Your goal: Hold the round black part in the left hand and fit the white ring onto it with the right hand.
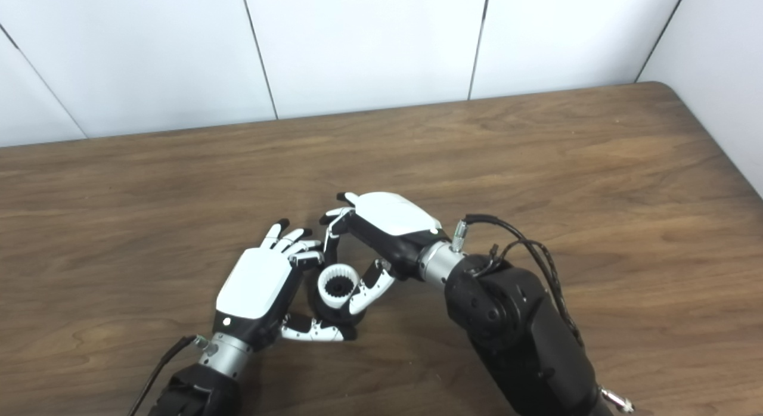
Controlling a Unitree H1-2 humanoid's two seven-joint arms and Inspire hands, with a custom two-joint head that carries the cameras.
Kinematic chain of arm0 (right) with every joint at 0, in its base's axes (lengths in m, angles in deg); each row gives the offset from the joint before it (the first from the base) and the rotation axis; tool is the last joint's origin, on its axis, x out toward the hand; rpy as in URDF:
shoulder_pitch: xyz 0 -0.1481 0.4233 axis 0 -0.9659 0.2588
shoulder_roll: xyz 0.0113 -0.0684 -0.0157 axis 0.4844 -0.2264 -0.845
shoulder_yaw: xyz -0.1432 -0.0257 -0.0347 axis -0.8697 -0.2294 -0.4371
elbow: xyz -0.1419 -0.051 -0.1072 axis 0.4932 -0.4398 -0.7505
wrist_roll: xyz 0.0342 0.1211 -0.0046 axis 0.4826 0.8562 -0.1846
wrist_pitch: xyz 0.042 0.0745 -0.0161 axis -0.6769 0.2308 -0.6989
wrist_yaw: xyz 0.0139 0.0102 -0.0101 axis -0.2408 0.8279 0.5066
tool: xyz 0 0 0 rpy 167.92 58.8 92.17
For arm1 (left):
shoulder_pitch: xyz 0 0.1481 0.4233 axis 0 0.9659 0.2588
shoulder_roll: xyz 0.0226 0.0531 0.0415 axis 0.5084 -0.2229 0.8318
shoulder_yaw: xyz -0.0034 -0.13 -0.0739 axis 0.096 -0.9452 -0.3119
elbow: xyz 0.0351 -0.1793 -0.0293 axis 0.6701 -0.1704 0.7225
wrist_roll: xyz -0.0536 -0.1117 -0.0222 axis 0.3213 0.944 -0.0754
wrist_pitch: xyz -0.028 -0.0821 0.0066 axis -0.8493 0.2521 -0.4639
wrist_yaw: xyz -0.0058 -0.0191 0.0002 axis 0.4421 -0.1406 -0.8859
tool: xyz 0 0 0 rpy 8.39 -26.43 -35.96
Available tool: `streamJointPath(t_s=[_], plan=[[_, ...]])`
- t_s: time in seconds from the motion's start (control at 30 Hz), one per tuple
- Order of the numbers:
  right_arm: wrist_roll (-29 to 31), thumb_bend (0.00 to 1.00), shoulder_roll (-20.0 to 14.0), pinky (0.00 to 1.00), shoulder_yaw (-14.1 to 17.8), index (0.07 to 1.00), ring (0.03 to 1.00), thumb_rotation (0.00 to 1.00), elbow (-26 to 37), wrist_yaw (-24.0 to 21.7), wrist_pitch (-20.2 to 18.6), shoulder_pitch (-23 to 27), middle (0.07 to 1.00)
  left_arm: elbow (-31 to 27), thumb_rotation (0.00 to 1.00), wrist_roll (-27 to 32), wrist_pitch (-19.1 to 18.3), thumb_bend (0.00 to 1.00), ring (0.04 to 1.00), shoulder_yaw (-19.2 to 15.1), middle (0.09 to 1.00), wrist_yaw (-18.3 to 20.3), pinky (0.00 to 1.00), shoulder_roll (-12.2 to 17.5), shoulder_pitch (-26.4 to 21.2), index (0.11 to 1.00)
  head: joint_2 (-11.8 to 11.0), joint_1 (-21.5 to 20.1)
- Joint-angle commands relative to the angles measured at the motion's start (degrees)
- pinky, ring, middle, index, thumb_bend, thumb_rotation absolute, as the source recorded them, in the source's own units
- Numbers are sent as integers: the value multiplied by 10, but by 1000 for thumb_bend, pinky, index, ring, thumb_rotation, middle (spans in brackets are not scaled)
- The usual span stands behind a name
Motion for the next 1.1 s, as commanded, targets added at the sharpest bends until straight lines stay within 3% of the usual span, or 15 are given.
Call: streamJointPath(t_s=[0.0,1.07], plan=[[-1,522,1,1000,2,485,1000,129,3,17,14,10,872,-2,55,-3,3,525,893,3,782,7,1000,1,-6,483,0,0],[11,522,9,1000,-3,484,1000,129,-3,29,14,-5,873,-6,55,-4,4,524,888,1,778,8,1000,1,-6,483,5,-4]])
